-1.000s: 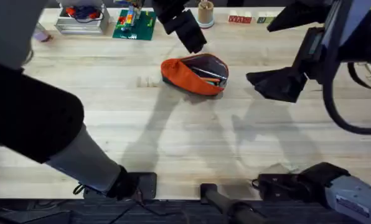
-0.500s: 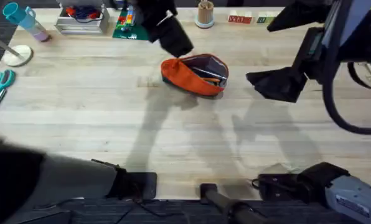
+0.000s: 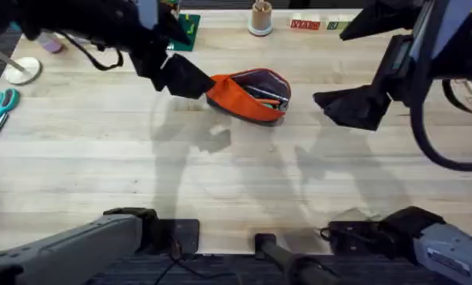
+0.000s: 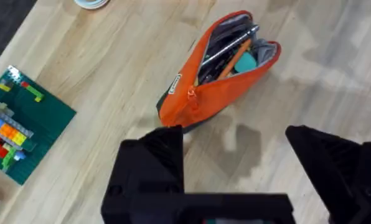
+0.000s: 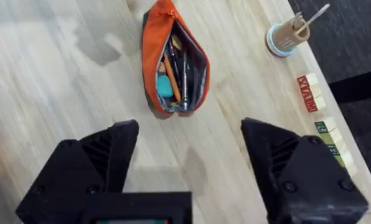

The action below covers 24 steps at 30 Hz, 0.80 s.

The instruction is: Unzip the bag, pick up the pens from the table one at a time and place them inside, then zip the bag closed.

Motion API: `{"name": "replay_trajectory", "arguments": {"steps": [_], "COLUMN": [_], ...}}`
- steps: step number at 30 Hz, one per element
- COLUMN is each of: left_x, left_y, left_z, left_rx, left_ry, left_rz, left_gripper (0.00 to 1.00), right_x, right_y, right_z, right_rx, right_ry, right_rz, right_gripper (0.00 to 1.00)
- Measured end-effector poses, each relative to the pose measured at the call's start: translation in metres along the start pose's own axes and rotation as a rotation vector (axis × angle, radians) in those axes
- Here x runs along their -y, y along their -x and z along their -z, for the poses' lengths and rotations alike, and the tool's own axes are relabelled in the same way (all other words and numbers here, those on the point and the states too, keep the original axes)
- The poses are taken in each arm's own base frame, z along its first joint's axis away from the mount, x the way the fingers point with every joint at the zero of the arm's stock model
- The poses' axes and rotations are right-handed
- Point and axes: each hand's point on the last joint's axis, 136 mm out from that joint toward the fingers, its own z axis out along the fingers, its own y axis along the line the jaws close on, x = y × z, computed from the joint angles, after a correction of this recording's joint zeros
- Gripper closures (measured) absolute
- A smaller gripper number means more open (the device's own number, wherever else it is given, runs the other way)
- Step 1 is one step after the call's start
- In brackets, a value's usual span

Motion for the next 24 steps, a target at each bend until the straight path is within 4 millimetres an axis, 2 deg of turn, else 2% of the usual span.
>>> {"name": "replay_trajectory", "arguments": {"steps": [14,18,24], "left_x": [-0.020,-0.027,-0.035], "left_y": [-0.013,-0.016,-0.021], "left_z": [0.029,0.026,0.010], "left_rx": [0.140,0.172,0.205], "left_ry": [0.003,-0.018,-0.078], "left_rz": [-0.043,-0.062,-0.099], "left_gripper": [0.008,0.008,0.007], "right_x": [0.000,0.000,0.000], "right_y": [0.000,0.000,0.000], "right_z": [0.000,0.000,0.000], "right_rx": [0.000,0.000,0.000], "right_ry": [0.000,0.000,0.000], "right_rz": [0.000,0.000,0.000], "right_gripper": [0.004,0.004,0.004]}}
